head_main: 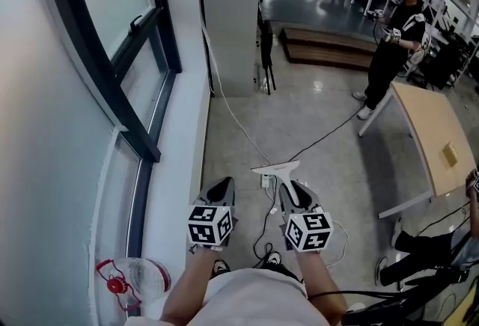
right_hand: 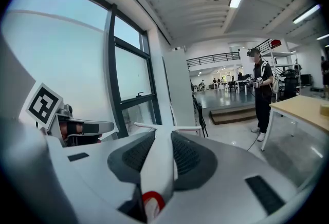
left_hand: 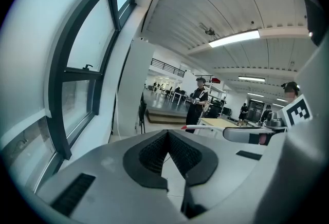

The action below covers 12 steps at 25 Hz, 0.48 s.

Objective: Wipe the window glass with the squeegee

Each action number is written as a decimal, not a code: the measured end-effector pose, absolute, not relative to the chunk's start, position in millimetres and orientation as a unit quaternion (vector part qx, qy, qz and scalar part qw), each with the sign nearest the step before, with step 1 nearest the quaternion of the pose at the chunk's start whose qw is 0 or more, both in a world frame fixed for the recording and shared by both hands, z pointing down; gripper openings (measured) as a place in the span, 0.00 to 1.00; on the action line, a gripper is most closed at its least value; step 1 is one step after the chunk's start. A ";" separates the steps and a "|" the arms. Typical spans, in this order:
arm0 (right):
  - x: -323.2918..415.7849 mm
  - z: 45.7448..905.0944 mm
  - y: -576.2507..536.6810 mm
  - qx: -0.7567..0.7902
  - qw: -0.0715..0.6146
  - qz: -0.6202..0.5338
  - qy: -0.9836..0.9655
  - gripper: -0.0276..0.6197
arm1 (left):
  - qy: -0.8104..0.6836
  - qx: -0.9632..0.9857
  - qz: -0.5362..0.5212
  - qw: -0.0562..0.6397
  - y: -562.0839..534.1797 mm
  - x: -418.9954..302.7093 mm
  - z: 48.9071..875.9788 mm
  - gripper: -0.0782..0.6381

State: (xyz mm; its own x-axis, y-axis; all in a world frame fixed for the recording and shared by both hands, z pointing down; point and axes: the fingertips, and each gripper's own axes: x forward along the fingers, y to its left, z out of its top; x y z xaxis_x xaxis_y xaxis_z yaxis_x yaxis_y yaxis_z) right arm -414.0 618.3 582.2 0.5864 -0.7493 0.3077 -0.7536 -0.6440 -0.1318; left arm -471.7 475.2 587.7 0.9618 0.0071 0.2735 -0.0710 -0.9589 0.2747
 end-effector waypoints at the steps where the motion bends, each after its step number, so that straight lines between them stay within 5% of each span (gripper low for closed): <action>1: -414.1 582.4 618.8 0.891 0.006 0.170 -0.421 0.18 | -0.016 0.980 0.137 0.142 475.4 -471.6 587.8 0.11; 12: -411.7 579.5 623.5 0.890 -0.009 0.172 -0.421 0.18 | -0.012 0.980 0.139 0.142 481.0 -468.9 588.4 0.11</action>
